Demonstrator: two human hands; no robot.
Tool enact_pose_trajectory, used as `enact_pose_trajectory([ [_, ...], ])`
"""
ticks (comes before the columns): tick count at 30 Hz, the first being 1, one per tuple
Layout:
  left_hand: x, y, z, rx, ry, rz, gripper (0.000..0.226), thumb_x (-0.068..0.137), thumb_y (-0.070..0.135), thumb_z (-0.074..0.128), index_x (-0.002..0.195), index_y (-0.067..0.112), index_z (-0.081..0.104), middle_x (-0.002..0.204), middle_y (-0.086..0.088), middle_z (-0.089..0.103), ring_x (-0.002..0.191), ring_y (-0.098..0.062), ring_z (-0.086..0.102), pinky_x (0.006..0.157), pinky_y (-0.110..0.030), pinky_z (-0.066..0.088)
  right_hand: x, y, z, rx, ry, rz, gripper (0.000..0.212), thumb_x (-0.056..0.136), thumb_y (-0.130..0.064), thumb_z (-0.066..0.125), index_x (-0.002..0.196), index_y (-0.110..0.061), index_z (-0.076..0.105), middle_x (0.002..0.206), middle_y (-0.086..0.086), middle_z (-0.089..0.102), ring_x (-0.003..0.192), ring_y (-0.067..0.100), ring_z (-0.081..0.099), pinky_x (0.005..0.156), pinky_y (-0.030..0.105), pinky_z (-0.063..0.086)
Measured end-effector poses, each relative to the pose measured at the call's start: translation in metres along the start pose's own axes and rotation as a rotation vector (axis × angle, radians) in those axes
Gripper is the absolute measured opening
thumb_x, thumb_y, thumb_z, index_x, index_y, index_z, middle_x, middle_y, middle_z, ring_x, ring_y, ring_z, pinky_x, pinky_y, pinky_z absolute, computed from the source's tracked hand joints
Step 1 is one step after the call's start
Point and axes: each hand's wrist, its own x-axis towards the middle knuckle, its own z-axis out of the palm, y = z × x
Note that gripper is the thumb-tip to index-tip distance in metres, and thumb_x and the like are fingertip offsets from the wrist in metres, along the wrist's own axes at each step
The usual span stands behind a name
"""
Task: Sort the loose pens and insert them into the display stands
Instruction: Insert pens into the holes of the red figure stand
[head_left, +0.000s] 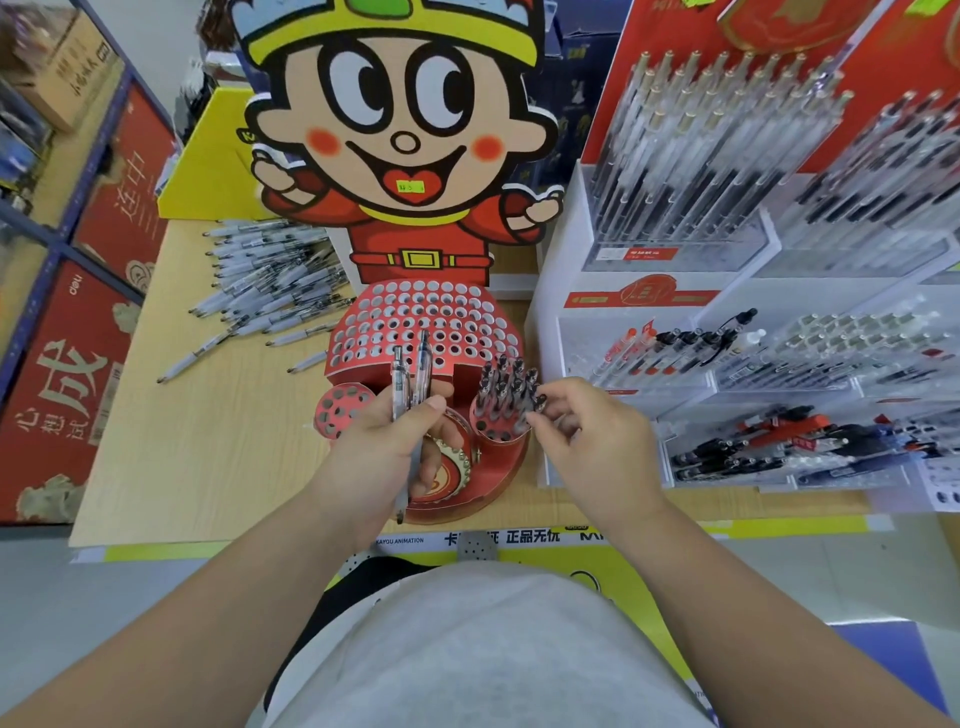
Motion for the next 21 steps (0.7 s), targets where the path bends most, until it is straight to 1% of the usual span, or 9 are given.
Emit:
enact_pose_trajectory([
  [2, 0.000, 0.000, -0.001, 0.000, 0.000, 0.000, 0.019, 0.106, 0.021, 0.050, 0.120, 0.015, 0.061, 0.079, -0.011, 0.066, 0.050, -0.020, 0.042, 0.049, -0.031, 0.032, -0.002, 0.000, 0.002, 0.013, -0.020, -0.026, 0.024, 0.080, -0.015, 0.082, 0.101, -0.016, 0.071, 0.076, -0.007, 0.069, 0.065, 0.013, 0.063, 0.059, 0.035, 0.057],
  [5, 0.000, 0.000, -0.001, 0.008, -0.002, -0.004, 0.019, 0.106, 0.021, 0.050, 0.120, 0.016, 0.061, 0.081, -0.012, 0.066, 0.051, -0.021, 0.042, 0.050, -0.032, 0.031, -0.002, -0.001, 0.004, 0.009, -0.050, -0.055, 0.026, 0.079, -0.016, 0.083, 0.102, -0.018, 0.072, 0.079, -0.008, 0.069, 0.066, 0.008, 0.062, 0.062, 0.028, 0.056],
  [8, 0.000, 0.000, -0.001, 0.015, -0.011, -0.003, 0.019, 0.106, 0.022, 0.050, 0.119, 0.017, 0.062, 0.081, -0.011, 0.066, 0.051, -0.021, 0.043, 0.051, -0.032, 0.031, 0.002, 0.000, 0.004, -0.004, -0.064, -0.060, 0.026, 0.080, -0.015, 0.082, 0.104, -0.018, 0.073, 0.080, -0.007, 0.069, 0.068, 0.008, 0.062, 0.064, 0.025, 0.054],
  [12, -0.004, 0.004, 0.001, -0.017, -0.055, -0.007, 0.021, 0.107, 0.020, 0.048, 0.119, 0.015, 0.065, 0.082, -0.013, 0.065, 0.052, -0.022, 0.042, 0.049, -0.030, 0.033, 0.006, -0.001, 0.003, -0.042, -0.093, -0.056, 0.024, 0.080, -0.016, 0.082, 0.102, -0.020, 0.073, 0.081, -0.007, 0.070, 0.069, 0.012, 0.063, 0.063, 0.028, 0.055],
  [17, -0.012, 0.012, 0.005, -0.029, -0.163, -0.002, 0.026, 0.106, 0.018, 0.046, 0.118, 0.011, 0.068, 0.077, -0.013, 0.060, 0.049, -0.022, 0.044, 0.044, -0.026, 0.036, 0.004, -0.001, 0.002, -0.050, -0.092, -0.069, 0.024, 0.080, -0.017, 0.081, 0.102, -0.021, 0.073, 0.081, -0.006, 0.069, 0.068, 0.014, 0.063, 0.060, 0.034, 0.056],
  [19, -0.015, 0.016, 0.006, -0.030, -0.201, 0.005, 0.025, 0.106, 0.018, 0.046, 0.122, 0.010, 0.064, 0.073, -0.014, 0.059, 0.047, -0.023, 0.044, 0.044, -0.026, 0.036, 0.004, -0.003, -0.001, -0.049, -0.084, -0.077, 0.025, 0.079, -0.021, 0.083, 0.102, -0.021, 0.072, 0.079, -0.008, 0.069, 0.064, 0.013, 0.063, 0.059, 0.034, 0.056],
  [21, -0.017, 0.020, 0.007, -0.028, -0.238, 0.025, 0.021, 0.106, 0.019, 0.046, 0.119, 0.007, 0.056, 0.071, -0.015, 0.060, 0.046, -0.024, 0.044, 0.044, -0.027, 0.034, 0.005, -0.007, -0.006, -0.032, -0.070, -0.059, 0.026, 0.080, -0.028, 0.083, 0.103, -0.022, 0.072, 0.075, -0.011, 0.068, 0.061, 0.010, 0.062, 0.058, 0.032, 0.056],
])
